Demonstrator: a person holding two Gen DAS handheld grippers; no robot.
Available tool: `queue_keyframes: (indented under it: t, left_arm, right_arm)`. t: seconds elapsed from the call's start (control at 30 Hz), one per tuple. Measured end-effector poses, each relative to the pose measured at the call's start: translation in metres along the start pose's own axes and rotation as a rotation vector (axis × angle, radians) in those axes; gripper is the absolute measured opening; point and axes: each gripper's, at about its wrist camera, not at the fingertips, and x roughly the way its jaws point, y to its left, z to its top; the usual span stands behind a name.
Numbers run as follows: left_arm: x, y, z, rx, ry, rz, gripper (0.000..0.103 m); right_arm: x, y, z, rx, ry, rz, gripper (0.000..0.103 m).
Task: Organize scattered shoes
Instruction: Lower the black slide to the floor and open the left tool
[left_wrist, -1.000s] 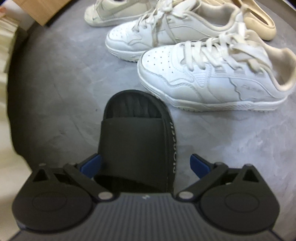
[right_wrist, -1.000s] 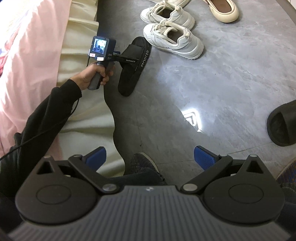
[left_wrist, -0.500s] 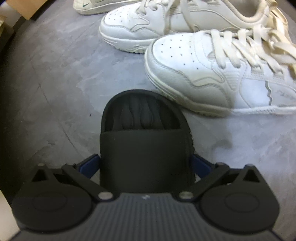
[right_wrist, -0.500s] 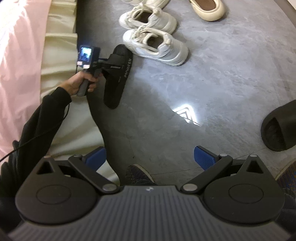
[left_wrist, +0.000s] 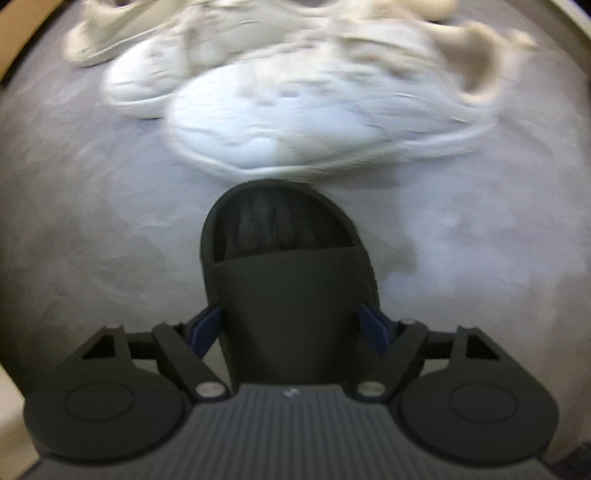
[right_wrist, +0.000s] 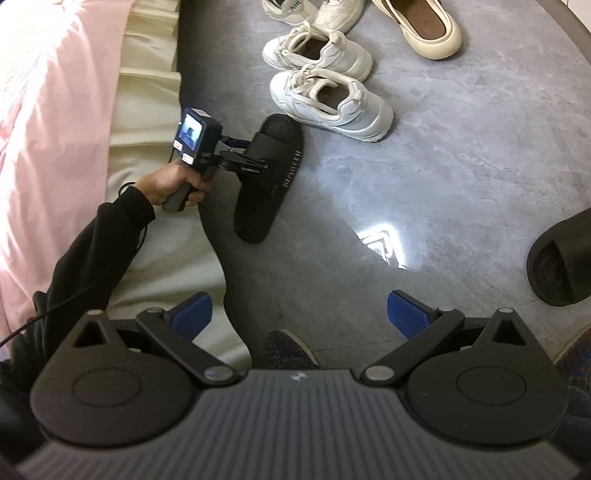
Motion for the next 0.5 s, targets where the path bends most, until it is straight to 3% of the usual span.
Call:
queue_keyframes:
  t: [0.4, 0.5]
  left_arm:
    - [-0.003, -0.198, 0.004, 0.293, -0.034, -0.252, 0.059]
    - [-0.011, -0.225, 0.008, 0.304, -0.064, -0.181, 0.067]
  right_arm:
    - [-0.021, 0.008, -0.054, -0.059, -0.035, 0.003, 0.103]
    - [-0.025, 0.012, -0.051, -0.070, -0.045, -0.003, 0.103]
